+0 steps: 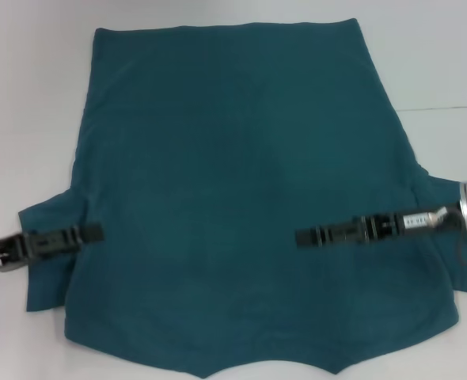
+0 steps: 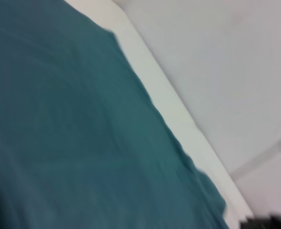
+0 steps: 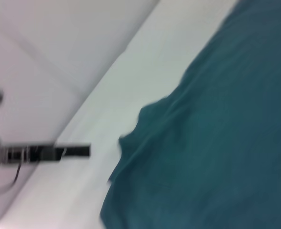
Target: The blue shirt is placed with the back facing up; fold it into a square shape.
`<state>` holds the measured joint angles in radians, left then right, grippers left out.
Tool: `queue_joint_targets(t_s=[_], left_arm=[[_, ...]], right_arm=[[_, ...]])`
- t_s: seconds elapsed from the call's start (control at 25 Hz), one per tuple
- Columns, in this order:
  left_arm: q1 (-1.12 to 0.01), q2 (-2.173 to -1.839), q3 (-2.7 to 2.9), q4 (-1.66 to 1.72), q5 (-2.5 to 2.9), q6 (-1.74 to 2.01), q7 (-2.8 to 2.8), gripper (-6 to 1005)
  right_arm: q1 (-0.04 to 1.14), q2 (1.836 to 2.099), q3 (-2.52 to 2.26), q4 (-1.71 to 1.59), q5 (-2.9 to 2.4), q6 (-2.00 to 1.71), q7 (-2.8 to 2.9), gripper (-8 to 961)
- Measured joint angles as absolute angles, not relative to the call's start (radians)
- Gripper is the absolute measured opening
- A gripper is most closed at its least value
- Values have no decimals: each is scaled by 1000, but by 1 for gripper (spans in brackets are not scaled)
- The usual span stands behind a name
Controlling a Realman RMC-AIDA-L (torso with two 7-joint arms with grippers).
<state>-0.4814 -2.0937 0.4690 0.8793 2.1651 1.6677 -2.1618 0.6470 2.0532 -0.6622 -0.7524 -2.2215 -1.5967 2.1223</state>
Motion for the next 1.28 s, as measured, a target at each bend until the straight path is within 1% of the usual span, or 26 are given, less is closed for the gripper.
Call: queue_joint_targets(t_s=[0.12, 0.24, 0.44, 0.56, 0.88, 1.28], left_arm=[[-486, -2068, 439, 817, 2165, 1578, -2291, 827], [-493, -2051, 419, 749, 2168, 1490, -2364, 827], [-496, -2047, 384, 692, 2164, 1396, -2377, 828], [-494, -2047, 374, 670, 2164, 1334, -2380, 828], [-490, -2048, 374, 634, 2173, 1204, -2387, 828], [-488, -2052, 395, 605, 2176, 1165, -2344, 827]], right_arm=[[671, 2044, -650, -738, -2221, -1549, 2242, 913], [712, 2018, -649, -685, -2221, -1500, 2324, 913], [789, 1955, -655, -565, -2221, -1408, 2395, 914], [811, 1937, -656, -534, -2226, -1374, 2408, 912], [803, 1936, -657, -532, -2227, -1350, 2413, 914], [797, 1935, -657, -531, -2228, -1347, 2413, 913]])
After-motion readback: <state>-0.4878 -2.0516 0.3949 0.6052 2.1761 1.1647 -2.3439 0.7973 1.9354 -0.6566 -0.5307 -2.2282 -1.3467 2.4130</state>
